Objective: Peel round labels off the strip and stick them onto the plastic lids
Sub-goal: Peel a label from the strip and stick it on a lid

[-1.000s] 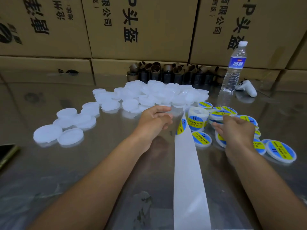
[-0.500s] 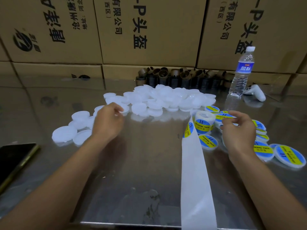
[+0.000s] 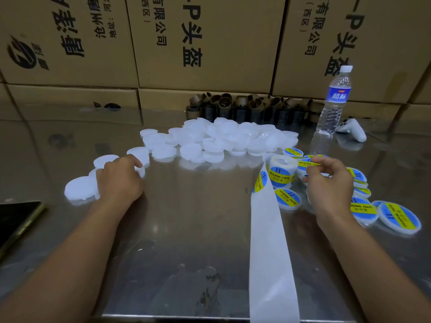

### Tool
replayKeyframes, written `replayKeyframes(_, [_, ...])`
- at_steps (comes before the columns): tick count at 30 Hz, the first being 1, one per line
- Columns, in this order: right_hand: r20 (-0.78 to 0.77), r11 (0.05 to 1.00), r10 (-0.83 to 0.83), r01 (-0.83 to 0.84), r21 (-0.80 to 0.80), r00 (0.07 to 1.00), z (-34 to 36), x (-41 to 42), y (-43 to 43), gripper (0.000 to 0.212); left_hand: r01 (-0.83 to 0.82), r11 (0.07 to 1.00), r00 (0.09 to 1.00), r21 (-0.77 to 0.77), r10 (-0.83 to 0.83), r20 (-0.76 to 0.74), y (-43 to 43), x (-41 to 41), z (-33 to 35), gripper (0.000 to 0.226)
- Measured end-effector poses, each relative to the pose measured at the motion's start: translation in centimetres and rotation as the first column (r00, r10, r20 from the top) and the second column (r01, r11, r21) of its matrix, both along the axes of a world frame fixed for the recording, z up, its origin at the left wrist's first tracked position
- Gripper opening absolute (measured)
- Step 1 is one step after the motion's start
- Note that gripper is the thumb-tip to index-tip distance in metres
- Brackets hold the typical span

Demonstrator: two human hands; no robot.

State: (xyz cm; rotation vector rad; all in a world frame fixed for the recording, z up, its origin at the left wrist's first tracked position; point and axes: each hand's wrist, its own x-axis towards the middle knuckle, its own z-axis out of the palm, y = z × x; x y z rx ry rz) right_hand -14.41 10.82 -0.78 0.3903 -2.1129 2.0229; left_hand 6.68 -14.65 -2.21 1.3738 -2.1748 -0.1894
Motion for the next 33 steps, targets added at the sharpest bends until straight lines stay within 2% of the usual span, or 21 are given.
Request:
replayKeyframes(4, [-0.006, 1.000, 0.004, -0.004, -0.008, 1.000, 0.0, 0.0, 0.0, 0.022, 0.069, 0.997, 0.993, -0.036, -0.072, -0.097, 0.5, -0.2, 0.4, 0.023])
replayKeyframes(6, [-0.022, 1.000, 0.007, -0.007, -0.023, 1.000, 0.0, 0.0, 0.0, 0.021, 0.168, 0.986, 0.937, 0.002, -0.159, -0.310, 1.2, -0.7, 1.0, 0.018])
replayKeyframes(8, [-0.055, 0.999, 0.019, -0.020, -0.028, 0.998, 0.1, 0.2, 0.1, 0.021, 0.341, 0.930, 0.786, 0.136, -0.202, -0.584, 2.5, -1.5, 1.9, 0.016])
replayKeyframes(9, [-0.077, 0.999, 0.036, -0.038, -0.027, 0.996, 0.1, 0.3, 0.1, 0.021, 0.462, 0.856, 0.694, 0.233, -0.186, -0.695, 3.2, -2.0, 2.5, 0.016])
replayKeyframes(10, [-0.100, 0.998, 0.061, -0.063, -0.023, 0.993, 0.2, 0.5, 0.1, 0.022, 0.598, 0.732, 0.604, 0.327, -0.143, -0.784, 4.0, -2.5, 2.9, 0.016])
replayKeyframes(11, [-0.123, 0.996, 0.090, -0.093, -0.016, 0.988, 0.2, 0.8, 0.0, 0.023, 0.720, 0.573, 0.525, 0.391, -0.081, -0.847, 4.9, -3.0, 3.4, 0.018])
replayKeyframes(13, [-0.167, 0.988, 0.155, -0.155, 0.008, 0.974, 0.3, 1.2, 0.0, 0.027, 0.864, 0.280, 0.423, 0.419, 0.048, -0.905, 6.2, -3.9, 4.1, 0.020])
replayKeyframes(15, [-0.205, 0.978, 0.210, -0.204, 0.048, 0.956, 0.3, 1.6, -0.1, 0.027, 0.913, 0.084, 0.388, 0.400, 0.128, -0.913, 7.4, -4.9, 4.6, 0.024])
replayKeyframes(18, [-0.236, 0.956, 0.294, -0.278, 0.098, 0.926, 0.4, 2.1, 0.0, 0.023, 0.914, -0.078, 0.405, 0.398, 0.105, -0.908, 9.3, -6.4, 4.9, 0.036])
replayKeyframes(21, [-0.192, 0.918, 0.395, -0.380, 0.111, 0.898, 0.5, 2.4, 0.0, 0.019, 0.900, -0.160, 0.420, 0.405, 0.081, -0.904, 10.6, -7.7, 4.7, 0.037])
replayKeyframes(24, [-0.122, 0.854, 0.519, -0.506, 0.121, 0.846, 0.6, 2.5, -0.1, 0.012, 0.915, -0.202, 0.379, 0.350, 0.134, -0.916, 11.3, -8.3, 4.1, 0.033])
replayKeyframes(28, [-0.060, 0.797, 0.599, -0.589, 0.131, 0.798, 0.5, 2.6, -0.2, 0.007, 0.948, -0.187, 0.300, 0.259, 0.241, -0.923, 11.6, -8.6, 3.1, 0.034])
replayKeyframes(33, [-0.034, 0.794, 0.607, -0.605, 0.060, 0.794, 0.5, 2.4, -0.2, 0.007, 0.948, -0.177, 0.296, 0.263, 0.202, -0.933, 11.6, -8.6, 2.7, 0.032])
